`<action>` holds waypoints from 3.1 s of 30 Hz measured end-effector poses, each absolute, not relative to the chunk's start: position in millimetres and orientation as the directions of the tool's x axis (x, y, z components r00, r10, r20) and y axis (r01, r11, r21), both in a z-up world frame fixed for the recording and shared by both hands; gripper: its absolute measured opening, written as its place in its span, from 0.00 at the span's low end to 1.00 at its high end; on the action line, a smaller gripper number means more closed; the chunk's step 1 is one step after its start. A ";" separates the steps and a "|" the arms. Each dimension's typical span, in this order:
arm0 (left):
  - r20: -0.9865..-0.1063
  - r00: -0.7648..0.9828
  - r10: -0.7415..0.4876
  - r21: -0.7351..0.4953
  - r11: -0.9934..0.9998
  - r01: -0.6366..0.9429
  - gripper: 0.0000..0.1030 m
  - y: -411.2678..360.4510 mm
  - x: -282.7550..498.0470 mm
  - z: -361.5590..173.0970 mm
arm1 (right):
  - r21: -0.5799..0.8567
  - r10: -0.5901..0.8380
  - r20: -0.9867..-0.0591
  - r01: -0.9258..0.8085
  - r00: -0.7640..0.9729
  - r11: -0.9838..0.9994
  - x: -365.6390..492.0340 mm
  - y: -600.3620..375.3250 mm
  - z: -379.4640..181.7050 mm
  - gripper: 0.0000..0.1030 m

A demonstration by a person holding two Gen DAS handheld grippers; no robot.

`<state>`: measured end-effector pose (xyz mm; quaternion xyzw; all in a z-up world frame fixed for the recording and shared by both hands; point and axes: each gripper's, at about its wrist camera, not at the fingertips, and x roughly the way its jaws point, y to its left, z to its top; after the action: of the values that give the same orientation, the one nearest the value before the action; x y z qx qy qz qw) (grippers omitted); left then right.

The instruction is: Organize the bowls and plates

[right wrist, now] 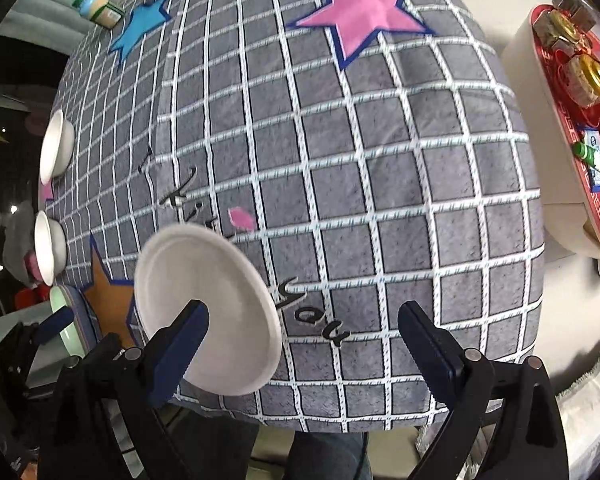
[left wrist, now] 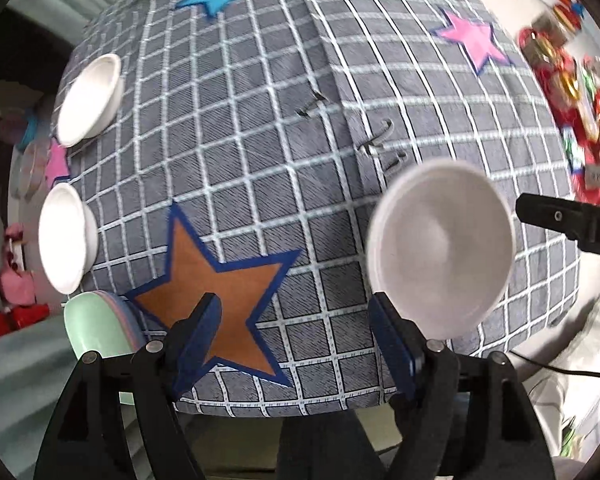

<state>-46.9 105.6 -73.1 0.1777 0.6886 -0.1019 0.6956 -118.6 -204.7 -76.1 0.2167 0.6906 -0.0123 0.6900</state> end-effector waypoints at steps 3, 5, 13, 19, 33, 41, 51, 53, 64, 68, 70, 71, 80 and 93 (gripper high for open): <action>-0.994 0.054 0.091 0.105 0.924 0.369 0.77 94.4 -43.8 -61.9 | 0.279 0.272 -0.960 0.317 0.067 0.907 -114.0 -209.1 -65.6 0.94; -0.994 0.066 0.085 0.103 0.928 0.358 0.77 99.8 -41.6 -55.6 | 0.280 0.267 -0.960 0.317 0.084 0.906 -108.4 -204.2 -58.2 0.94; -0.994 0.091 0.054 0.079 0.950 0.303 0.77 166.3 -7.7 -47.9 | 0.277 0.254 -0.960 0.282 0.116 0.919 -73.9 -134.2 -43.1 0.94; -0.992 0.091 0.083 0.104 0.960 0.260 0.77 249.3 28.8 -55.2 | 0.274 0.255 -0.961 0.258 0.106 0.926 -44.2 -55.9 -38.3 0.94; -0.990 0.053 0.130 0.131 0.991 0.027 0.77 418.4 104.8 -89.9 | 0.258 0.259 -0.965 0.029 -0.028 0.966 27.8 139.2 -66.6 0.94; -0.990 0.008 0.144 0.144 0.987 0.072 0.76 445.7 131.0 -123.4 | 0.223 0.221 -0.972 -0.025 -0.077 0.974 54.7 183.8 -92.2 0.94; -0.996 -0.036 0.079 0.075 0.991 0.111 0.40 454.5 152.2 -138.2 | 0.239 0.237 -0.963 -0.002 -0.127 0.971 56.1 195.2 -118.6 0.47; -0.998 -0.052 0.046 0.040 0.992 0.121 0.37 450.9 155.5 -138.5 | 0.278 0.273 -0.953 -0.016 -0.133 0.961 51.4 200.8 -122.3 0.32; -0.996 -0.084 0.037 0.020 0.980 0.199 0.34 420.0 157.8 -135.5 | 0.262 0.261 -0.953 0.009 -0.155 0.965 10.8 174.9 -128.5 0.21; -0.994 -0.099 0.041 0.019 0.978 0.209 0.34 408.3 160.9 -136.8 | 0.259 0.262 -0.952 0.039 -0.156 0.965 0.2 152.9 -127.5 0.21; -0.994 -0.098 0.048 0.026 0.976 0.216 0.34 403.5 157.4 -136.0 | 0.263 0.266 -0.951 0.042 -0.157 0.964 -2.4 144.3 -125.6 0.21; -0.994 -0.100 0.051 0.027 0.974 0.226 0.34 399.1 154.4 -135.2 | 0.265 0.268 -0.950 0.042 -0.157 0.963 -4.3 140.3 -125.2 0.21; -0.992 -0.104 0.067 0.044 0.976 0.211 0.35 356.9 113.2 -124.1 | 0.315 0.317 -0.936 0.041 -0.156 0.948 -21.6 107.1 -116.5 0.21; -0.997 -0.065 0.032 0.014 0.968 0.251 0.35 264.8 57.2 -69.0 | 0.327 0.329 -0.938 0.034 -0.105 0.944 -39.6 40.8 -81.3 0.21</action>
<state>57.2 264.8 -69.0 0.0973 0.7253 -0.0808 0.6767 -39.6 40.8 -81.3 0.1237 0.7348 0.1122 0.6574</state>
